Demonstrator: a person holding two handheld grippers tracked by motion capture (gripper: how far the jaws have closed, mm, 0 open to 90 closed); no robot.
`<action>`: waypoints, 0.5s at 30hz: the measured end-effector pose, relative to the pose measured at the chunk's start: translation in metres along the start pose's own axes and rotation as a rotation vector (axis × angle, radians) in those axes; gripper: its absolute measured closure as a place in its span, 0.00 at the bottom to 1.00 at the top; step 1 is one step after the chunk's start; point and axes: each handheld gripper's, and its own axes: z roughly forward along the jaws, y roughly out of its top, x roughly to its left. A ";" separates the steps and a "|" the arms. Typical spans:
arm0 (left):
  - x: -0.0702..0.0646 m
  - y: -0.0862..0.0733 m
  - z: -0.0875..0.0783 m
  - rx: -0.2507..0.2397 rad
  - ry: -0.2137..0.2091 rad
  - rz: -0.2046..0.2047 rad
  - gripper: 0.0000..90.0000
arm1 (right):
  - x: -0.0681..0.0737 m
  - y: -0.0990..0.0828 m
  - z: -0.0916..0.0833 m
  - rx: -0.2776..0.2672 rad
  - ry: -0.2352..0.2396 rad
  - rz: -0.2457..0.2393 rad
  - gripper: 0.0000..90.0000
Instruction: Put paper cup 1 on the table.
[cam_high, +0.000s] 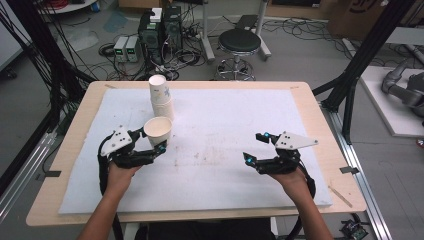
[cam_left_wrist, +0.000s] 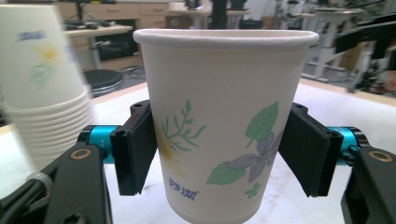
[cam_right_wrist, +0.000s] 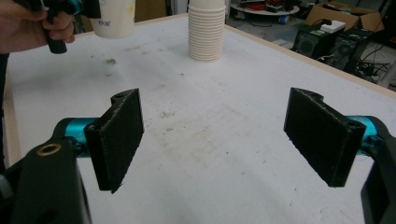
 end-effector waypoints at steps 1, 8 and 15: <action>0.003 -0.001 -0.002 -0.002 0.014 -0.006 0.35 | 0.000 0.000 0.000 -0.001 0.002 0.000 0.23; 0.022 -0.009 -0.016 0.003 0.081 -0.031 0.35 | 0.001 -0.003 -0.003 0.003 -0.007 -0.005 0.23; 0.040 -0.022 -0.024 0.060 0.143 -0.022 0.35 | 0.001 -0.003 -0.005 0.005 -0.008 -0.009 0.23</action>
